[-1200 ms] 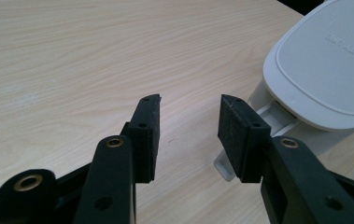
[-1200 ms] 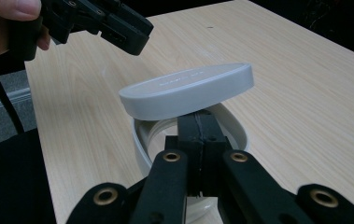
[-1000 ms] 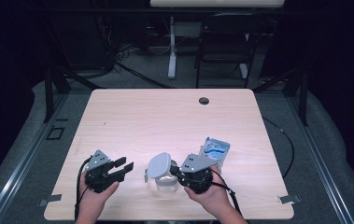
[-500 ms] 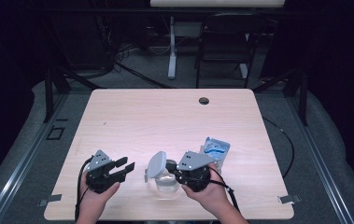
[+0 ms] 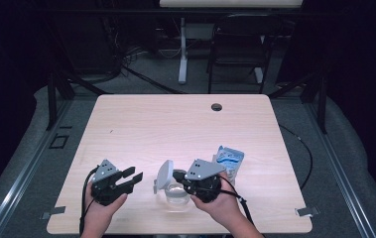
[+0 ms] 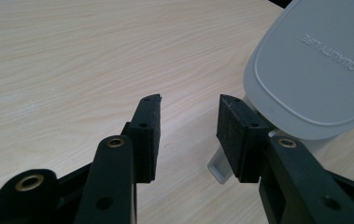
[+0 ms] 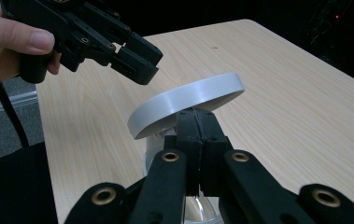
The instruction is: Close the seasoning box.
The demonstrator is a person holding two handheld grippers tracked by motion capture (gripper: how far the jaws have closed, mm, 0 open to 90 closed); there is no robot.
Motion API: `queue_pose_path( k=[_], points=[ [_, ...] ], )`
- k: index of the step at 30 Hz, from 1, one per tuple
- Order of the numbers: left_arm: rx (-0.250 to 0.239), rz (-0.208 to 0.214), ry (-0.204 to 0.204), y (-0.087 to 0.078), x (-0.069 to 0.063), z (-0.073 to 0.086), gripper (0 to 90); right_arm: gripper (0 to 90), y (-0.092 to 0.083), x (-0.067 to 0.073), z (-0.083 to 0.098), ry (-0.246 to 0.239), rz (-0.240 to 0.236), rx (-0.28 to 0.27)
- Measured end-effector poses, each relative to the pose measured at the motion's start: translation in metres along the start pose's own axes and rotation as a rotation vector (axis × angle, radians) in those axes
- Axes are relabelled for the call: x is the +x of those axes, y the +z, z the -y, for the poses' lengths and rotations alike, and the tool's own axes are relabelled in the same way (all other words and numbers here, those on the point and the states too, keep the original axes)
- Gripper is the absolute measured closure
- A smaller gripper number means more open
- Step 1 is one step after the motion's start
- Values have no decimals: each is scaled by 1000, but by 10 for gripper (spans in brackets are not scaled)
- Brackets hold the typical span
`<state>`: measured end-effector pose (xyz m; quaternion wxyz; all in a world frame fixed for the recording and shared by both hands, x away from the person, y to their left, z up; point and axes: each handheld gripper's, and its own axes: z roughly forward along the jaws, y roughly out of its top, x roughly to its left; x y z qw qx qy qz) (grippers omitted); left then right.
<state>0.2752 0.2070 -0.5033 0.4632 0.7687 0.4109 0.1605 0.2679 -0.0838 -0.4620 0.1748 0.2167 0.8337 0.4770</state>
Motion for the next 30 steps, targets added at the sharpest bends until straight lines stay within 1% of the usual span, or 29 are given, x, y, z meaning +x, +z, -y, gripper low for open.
queue_pose_path(
  k=[20, 22, 28, 30],
  points=[
    [1, -3, -4, 0, 1, 1, 597, 882, 4, 5, -11, -17, -10, -23],
    [-2, -4, -9, 0, 1, 1, 598, 882, 5, 5, -12, -22, -11, -20],
    [-3, -10, -5, -1, 2, 1, 601, 879, 7, 7, -15, -26, -16, -22],
    [4, -8, -4, -1, 3, 1, 601, 879, 8, 8, -15, -32, -15, -21]
  ],
)
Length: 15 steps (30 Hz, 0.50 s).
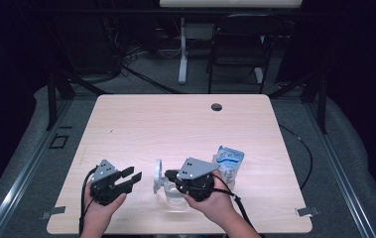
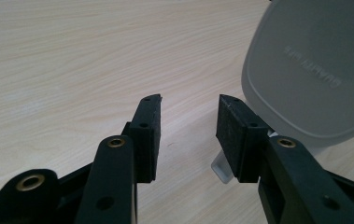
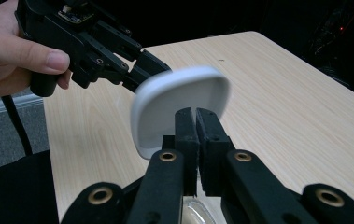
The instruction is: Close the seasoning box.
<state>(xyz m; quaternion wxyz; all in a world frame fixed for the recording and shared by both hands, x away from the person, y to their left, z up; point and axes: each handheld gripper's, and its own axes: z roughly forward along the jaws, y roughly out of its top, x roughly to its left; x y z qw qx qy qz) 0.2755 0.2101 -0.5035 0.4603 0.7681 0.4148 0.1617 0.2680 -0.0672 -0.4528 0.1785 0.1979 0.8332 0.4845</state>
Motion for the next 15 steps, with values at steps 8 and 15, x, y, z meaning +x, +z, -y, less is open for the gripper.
queue_pose_path(
  k=[8, 15],
  points=[
    [-6, -7, -5, 1, 2, 1, 593, 861, 0, 0, 2, -6, 11, 9],
    [2, -9, -18, 2, 3, 3, 592, 805, -3, -4, 6, -3, 31, 8]
  ],
)
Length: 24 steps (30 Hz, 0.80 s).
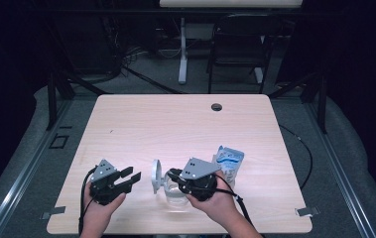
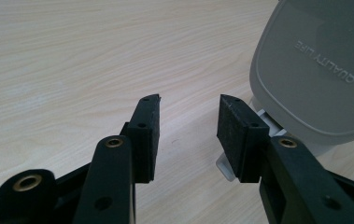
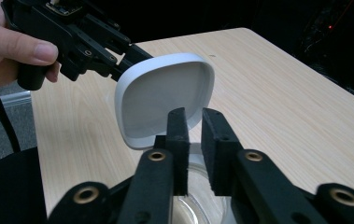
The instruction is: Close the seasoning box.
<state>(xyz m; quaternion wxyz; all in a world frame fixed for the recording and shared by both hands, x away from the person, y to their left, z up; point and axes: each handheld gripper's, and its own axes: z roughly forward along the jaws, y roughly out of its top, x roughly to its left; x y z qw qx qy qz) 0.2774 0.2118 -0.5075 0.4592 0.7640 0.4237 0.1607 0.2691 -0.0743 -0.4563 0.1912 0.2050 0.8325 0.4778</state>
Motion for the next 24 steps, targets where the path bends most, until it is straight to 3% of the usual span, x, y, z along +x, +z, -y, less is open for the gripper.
queue_pose_path(
  k=[15, 24],
  points=[
    [1, -3, -2, 1, 2, 2, 582, 620, -17, -11, 12, 18, 28, 4],
    [3, -11, 2, 2, 4, 2, 568, 571, -29, -16, 21, 30, 60, -5]
  ],
)
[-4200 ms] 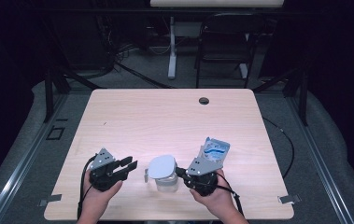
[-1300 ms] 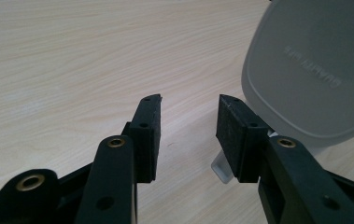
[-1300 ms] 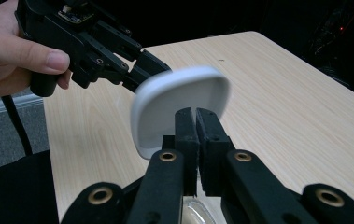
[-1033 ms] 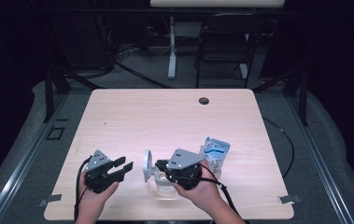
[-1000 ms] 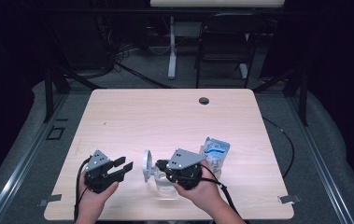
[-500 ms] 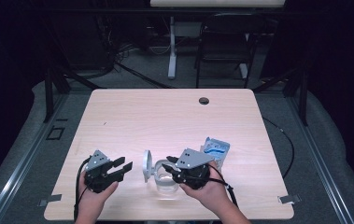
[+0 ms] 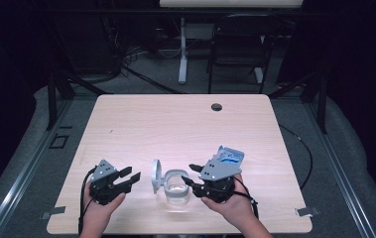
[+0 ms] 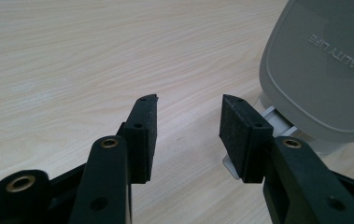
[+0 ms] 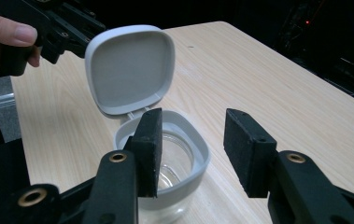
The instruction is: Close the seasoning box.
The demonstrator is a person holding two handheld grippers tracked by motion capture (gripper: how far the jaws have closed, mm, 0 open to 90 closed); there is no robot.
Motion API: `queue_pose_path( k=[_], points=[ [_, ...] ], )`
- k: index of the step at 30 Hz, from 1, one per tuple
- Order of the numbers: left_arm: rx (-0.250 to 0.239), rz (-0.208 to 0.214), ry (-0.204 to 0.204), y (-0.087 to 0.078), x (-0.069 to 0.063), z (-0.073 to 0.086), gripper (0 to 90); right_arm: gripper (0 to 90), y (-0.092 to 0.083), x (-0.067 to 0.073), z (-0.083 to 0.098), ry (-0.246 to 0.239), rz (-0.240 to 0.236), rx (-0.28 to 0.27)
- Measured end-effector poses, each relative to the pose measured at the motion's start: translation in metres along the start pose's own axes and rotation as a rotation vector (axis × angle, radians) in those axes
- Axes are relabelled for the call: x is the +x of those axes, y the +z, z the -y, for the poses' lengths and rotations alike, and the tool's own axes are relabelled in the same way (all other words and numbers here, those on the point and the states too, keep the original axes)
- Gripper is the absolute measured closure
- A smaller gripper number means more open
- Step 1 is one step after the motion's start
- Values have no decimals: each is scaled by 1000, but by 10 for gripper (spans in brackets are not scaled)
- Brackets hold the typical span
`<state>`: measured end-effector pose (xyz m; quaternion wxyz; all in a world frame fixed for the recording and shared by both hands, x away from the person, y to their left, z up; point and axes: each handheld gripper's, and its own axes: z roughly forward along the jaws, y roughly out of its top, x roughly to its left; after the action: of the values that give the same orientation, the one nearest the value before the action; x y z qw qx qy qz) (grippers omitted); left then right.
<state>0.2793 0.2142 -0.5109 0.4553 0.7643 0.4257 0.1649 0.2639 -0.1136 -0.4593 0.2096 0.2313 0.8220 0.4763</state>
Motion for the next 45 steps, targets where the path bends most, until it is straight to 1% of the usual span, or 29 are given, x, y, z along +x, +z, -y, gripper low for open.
queue_pose_path(
  k=[4, 7, 11, 12, 18, 21, 23, 25, 27, 29, 34, 43, 45],
  points=[
    [7, 1, -5, 0, 0, 0, 567, 535, -5, -5, 5, 16, 14, 7],
    [10, 3, -6, 1, 1, 1, 569, 528, -9, -10, 9, 38, 20, 1],
    [15, -1, -9, 0, 2, 1, 569, 521, -13, -13, 14, 56, 26, -4],
    [5, -3, -12, 0, 2, 1, 569, 521, -14, -14, 15, 55, 27, -2],
    [5, -11, -15, -2, 4, 2, 568, 518, -23, -17, 19, 56, 35, 0],
    [-13, -22, -19, -3, 4, 2, 569, 516, -27, -20, 21, 56, 45, 6],
    [-10, -23, -25, -4, 5, 2, 569, 516, -29, -22, 24, 62, 48, 8],
    [-14, -24, -24, -4, 6, 2, 568, 516, -32, -24, 26, 71, 51, 10],
    [-7, -24, -24, -5, 6, 2, 569, 516, -35, -24, 28, 75, 57, 10],
    [-16, -23, -28, -4, 6, 3, 568, 517, -38, -25, 29, 75, 59, 11],
    [-15, -25, -32, -4, 7, 3, 568, 519, -46, -30, 32, 86, 66, 8],
    [-17, -29, -35, -3, 7, 4, 567, 512, -58, -36, 37, 95, 98, 11],
    [-21, -31, -34, -4, 7, 4, 567, 498, -61, -38, 39, 105, 101, 4]
  ],
)
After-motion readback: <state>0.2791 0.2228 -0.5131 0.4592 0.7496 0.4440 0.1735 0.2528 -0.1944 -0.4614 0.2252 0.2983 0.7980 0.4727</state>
